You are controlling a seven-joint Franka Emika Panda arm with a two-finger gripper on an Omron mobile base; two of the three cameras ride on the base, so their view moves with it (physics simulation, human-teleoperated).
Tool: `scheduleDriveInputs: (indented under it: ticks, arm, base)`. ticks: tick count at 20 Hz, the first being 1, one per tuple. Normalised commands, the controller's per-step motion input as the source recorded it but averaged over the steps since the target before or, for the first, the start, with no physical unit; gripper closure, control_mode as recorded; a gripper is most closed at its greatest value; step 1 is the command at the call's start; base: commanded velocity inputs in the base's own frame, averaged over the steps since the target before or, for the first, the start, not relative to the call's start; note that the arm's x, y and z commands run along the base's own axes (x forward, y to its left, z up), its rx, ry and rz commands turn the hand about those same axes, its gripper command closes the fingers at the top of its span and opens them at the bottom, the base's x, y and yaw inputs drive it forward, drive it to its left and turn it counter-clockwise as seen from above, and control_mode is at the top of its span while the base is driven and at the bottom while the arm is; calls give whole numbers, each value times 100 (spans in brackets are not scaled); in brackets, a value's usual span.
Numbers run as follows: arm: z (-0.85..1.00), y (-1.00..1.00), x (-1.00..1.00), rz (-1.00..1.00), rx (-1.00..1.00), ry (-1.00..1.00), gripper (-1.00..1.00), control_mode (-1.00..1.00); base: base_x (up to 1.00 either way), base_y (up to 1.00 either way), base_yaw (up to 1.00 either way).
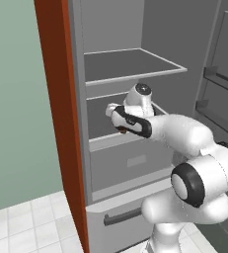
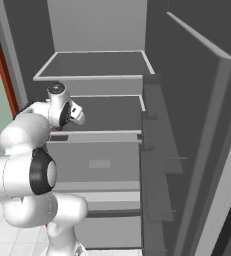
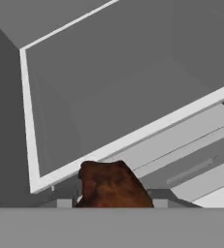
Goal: Take the cheese, chicken drumstick, and bell pepper from the fridge and place them on the plate on the dining counter to create an appetizer plate.
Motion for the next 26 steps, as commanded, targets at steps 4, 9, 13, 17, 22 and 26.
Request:
scheduleDriveInputs:
  ticks: [4, 9, 13, 17, 22, 26]
  arm:
    - [100, -10, -100, 0, 1, 1, 100, -100]
    - [82, -3, -100, 0, 0, 6, 100, -100]
    - [17, 0, -87, 0, -5, 21, 100, -100]
    - [0, 0, -49, 0, -4, 11, 100, -100]
    - [0, 0, -10, 0, 0, 0, 100, 100]
    - [0, 0, 0, 0, 0, 0, 100, 100]
  base:
    - [0, 0, 0]
    - [0, 0, 0]
    - [0, 0, 0]
    - [0, 0, 0]
    - [-72, 0, 0]
    - [-100, 0, 41]
